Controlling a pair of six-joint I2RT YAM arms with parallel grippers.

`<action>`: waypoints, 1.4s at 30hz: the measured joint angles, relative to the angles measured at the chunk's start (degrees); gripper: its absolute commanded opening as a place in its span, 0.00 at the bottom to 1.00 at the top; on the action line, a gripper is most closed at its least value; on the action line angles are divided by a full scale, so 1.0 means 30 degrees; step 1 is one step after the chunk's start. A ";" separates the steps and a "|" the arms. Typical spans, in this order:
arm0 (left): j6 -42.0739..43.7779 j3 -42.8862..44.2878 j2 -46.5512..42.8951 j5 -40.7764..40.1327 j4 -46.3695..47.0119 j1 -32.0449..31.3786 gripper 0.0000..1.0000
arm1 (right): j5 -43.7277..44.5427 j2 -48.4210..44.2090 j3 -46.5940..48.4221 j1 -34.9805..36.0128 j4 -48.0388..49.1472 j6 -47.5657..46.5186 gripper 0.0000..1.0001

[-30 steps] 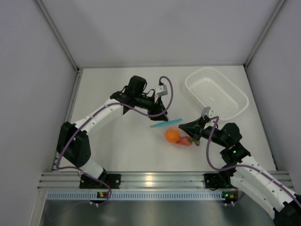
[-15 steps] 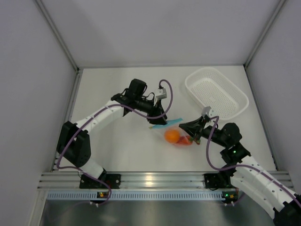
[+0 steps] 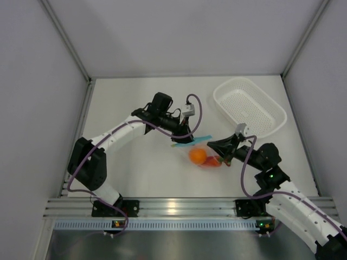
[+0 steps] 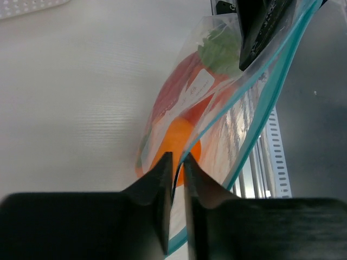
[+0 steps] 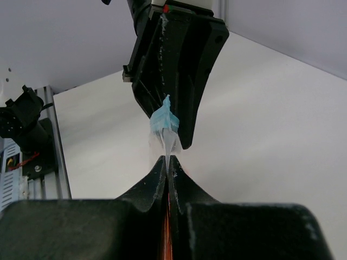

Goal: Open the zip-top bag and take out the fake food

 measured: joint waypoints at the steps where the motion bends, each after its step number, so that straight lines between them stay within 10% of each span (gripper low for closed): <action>1: 0.0007 0.0000 0.0029 -0.0029 0.0000 -0.0029 0.03 | 0.0000 0.0007 0.0000 0.0000 -0.0007 0.0000 0.00; 7: -0.0372 0.0007 0.0058 -0.1333 0.0058 -0.0146 0.00 | 0.0138 0.0291 0.0000 0.0000 -0.0066 -0.0022 0.01; 9: -0.1224 0.0007 0.0029 -0.2484 0.0189 -0.0204 0.00 | 0.0423 0.0634 0.0000 0.0000 -0.0146 -0.0022 0.18; 24: -0.9959 -0.0568 -0.3912 -1.8331 0.0226 -0.0248 0.00 | 0.4983 0.5916 0.4197 -0.0015 -0.3475 0.3424 0.53; 42: -2.2367 -0.3701 -0.4736 -3.1459 0.1195 -0.4065 0.00 | 0.7665 1.3311 0.8932 0.2455 -0.5872 1.0163 0.66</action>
